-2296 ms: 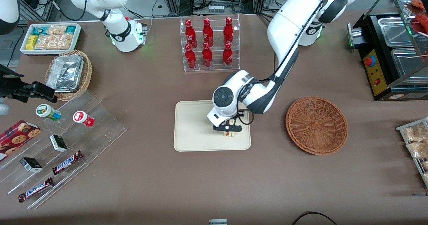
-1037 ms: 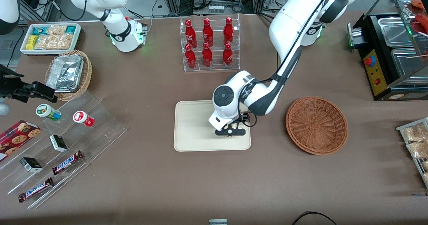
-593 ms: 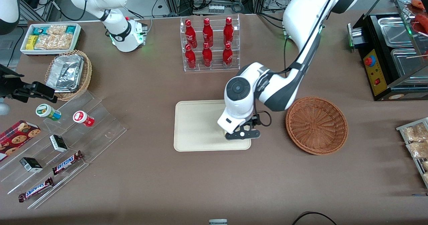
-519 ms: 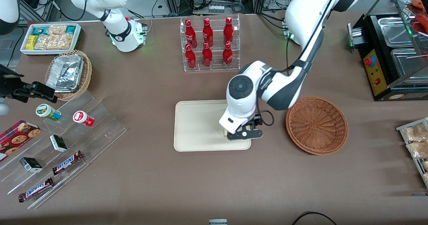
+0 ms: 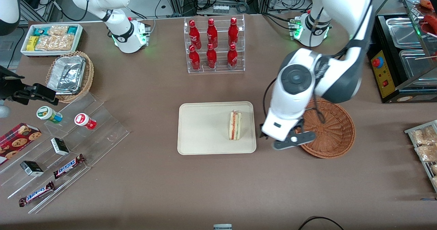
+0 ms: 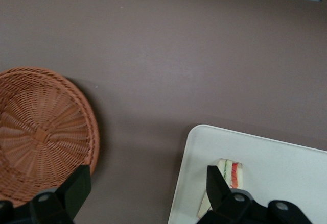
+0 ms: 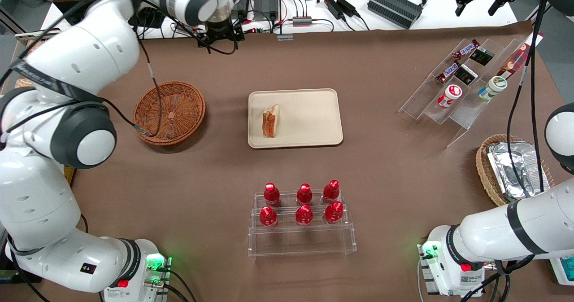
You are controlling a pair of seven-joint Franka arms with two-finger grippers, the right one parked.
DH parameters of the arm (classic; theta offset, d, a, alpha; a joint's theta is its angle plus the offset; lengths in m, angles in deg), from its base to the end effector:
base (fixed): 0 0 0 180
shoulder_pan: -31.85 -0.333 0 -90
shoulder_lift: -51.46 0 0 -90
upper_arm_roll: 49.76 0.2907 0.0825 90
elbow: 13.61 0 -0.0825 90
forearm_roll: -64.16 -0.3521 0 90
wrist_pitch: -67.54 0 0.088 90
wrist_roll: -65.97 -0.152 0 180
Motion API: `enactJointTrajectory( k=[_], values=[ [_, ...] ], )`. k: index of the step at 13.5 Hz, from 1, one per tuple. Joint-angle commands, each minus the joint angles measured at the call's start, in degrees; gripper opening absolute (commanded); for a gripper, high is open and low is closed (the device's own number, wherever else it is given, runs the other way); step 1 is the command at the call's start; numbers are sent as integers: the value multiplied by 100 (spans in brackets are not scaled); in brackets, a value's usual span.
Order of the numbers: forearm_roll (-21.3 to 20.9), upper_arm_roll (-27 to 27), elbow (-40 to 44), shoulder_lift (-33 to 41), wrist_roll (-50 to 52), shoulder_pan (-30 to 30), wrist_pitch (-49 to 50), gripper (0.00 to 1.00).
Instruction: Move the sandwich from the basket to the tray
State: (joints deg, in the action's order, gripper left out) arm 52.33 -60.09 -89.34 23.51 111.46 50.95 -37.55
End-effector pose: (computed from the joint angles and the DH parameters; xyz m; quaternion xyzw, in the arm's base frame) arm 0.5986 -0.2860 0.4029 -0.9903 -0.1253 -0.0481 0.0364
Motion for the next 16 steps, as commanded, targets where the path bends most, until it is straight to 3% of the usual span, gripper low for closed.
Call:
enactJointTrajectory(
  k=[1,9,13,16],
  values=[
    [172,-57,-91,350,-415,-353,426,100],
    [1226,-75,-258,1527,-2243,-1714,1963,100],
    [1262,-66,-258,2002,-3114,-2163,2869,100],
    [1236,-40,-284,2293,-3081,-2226,3511,100]
  ],
)
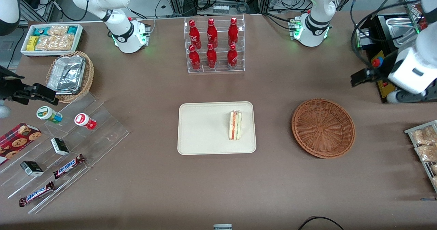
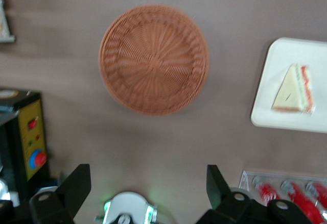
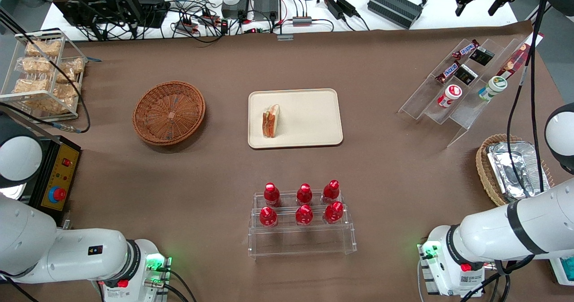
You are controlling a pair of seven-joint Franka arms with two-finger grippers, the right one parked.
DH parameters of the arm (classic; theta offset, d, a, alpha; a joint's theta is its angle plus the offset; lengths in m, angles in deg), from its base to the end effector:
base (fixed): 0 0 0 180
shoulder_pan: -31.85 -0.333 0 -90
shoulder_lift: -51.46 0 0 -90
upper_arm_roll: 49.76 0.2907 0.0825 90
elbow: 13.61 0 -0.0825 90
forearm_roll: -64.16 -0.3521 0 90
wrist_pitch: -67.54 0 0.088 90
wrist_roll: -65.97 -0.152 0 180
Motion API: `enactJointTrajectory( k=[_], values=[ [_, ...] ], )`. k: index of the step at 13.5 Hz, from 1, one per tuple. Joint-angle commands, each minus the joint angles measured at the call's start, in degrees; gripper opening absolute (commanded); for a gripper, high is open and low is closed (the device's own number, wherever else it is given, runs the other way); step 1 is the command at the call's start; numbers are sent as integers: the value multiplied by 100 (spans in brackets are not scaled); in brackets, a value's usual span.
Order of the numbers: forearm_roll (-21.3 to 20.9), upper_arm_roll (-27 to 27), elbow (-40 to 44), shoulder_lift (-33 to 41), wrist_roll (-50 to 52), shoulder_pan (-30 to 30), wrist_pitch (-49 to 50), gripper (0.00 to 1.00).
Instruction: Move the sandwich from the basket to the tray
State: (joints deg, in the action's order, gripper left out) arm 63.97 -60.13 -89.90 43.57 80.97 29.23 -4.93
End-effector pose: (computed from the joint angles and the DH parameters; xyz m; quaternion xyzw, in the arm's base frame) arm 0.5146 -0.0629 0.5618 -0.9929 -0.0628 0.1010 0.0094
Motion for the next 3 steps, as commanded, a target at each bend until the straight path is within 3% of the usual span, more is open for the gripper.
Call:
enactJointTrajectory(
  k=[1,3],
  values=[
    [37,-27,-306,410,-32,-29,425,100],
    [-7,-27,-657,778,142,33,479,100]
  ],
)
